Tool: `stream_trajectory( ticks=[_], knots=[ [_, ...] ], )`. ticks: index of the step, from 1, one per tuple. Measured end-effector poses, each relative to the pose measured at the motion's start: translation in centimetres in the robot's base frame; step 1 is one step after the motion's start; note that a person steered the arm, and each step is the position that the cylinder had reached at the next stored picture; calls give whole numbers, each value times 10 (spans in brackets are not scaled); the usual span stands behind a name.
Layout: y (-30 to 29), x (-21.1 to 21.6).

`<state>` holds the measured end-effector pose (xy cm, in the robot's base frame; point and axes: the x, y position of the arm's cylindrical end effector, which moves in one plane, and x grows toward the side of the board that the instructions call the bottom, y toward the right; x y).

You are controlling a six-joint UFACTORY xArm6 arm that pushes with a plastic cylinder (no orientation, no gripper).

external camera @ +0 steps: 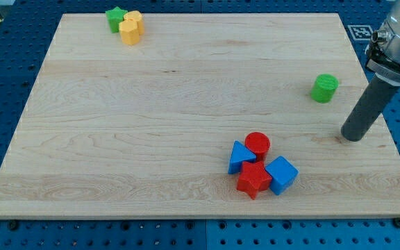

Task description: Move the green circle closer to the yellow hexagon

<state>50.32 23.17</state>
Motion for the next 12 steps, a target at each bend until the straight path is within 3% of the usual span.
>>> stream_trajectory(
  ticks=[1,2,6,12],
  knots=[
    [18,-13],
    [19,-65],
    [-28,-80],
    [-84,-173]
  ],
)
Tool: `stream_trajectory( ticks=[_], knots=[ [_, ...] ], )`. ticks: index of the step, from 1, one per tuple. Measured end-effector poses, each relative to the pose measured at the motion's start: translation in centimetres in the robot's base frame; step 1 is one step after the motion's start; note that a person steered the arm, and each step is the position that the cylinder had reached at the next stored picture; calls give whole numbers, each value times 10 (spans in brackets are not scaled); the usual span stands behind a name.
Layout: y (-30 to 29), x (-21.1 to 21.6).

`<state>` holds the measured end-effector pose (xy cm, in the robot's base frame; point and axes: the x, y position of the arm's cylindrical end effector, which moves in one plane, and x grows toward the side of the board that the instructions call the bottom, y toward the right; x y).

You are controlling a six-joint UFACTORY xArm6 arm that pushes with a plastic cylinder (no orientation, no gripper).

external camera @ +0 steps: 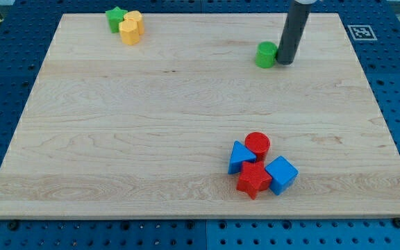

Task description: Move the green circle closer to the yellow hexagon

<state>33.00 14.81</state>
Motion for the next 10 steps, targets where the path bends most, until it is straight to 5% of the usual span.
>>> stream_trajectory(
  ticks=[7,10],
  knots=[
    [-213,-14],
    [-241,34]
  ],
)
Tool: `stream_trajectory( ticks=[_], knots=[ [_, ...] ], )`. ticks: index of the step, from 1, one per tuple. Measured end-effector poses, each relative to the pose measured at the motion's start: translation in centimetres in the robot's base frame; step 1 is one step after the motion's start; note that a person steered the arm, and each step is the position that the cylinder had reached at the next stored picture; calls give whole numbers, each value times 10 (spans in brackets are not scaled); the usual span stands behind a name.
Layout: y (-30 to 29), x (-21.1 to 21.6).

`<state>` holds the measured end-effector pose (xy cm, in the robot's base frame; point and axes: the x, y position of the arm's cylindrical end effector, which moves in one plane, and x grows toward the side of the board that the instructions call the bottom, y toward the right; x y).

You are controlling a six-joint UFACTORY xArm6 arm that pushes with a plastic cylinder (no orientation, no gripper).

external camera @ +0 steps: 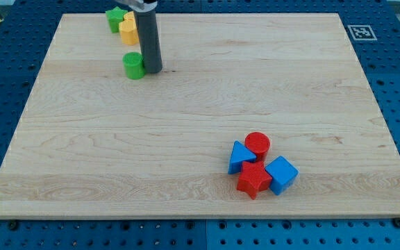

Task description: Move the green circle closer to the yellow hexagon

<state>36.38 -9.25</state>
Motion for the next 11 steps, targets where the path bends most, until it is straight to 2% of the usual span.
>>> stream_trajectory(
  ticks=[2,3,4,8,9,11],
  knots=[
    [-8,35],
    [-40,33],
    [-42,33],
    [-36,-31],
    [-35,-32],
    [18,-32]
  ],
)
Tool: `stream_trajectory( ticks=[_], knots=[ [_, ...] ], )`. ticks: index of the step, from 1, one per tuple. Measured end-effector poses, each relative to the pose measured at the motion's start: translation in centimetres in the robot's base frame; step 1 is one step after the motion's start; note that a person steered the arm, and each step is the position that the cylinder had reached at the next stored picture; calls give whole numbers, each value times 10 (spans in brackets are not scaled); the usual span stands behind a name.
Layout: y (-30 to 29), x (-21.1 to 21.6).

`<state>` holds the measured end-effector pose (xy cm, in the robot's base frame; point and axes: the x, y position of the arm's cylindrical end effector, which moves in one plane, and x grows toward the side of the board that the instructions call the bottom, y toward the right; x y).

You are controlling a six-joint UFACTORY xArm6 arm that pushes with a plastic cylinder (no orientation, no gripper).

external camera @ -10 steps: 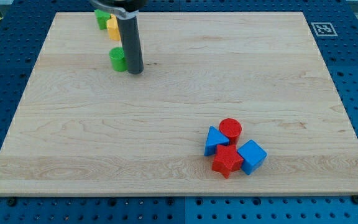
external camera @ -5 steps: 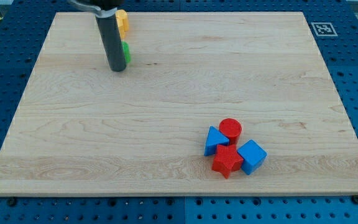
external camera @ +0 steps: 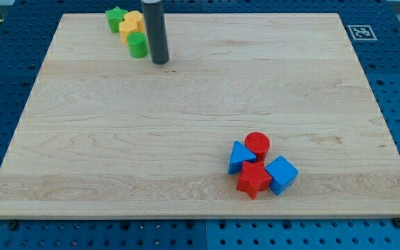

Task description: Move the green circle closer to the yellow hexagon

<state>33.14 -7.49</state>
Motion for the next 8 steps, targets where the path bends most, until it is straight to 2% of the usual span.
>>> stream_trajectory(
  ticks=[3,8],
  knots=[
    [-52,-16],
    [-14,-16]
  ],
)
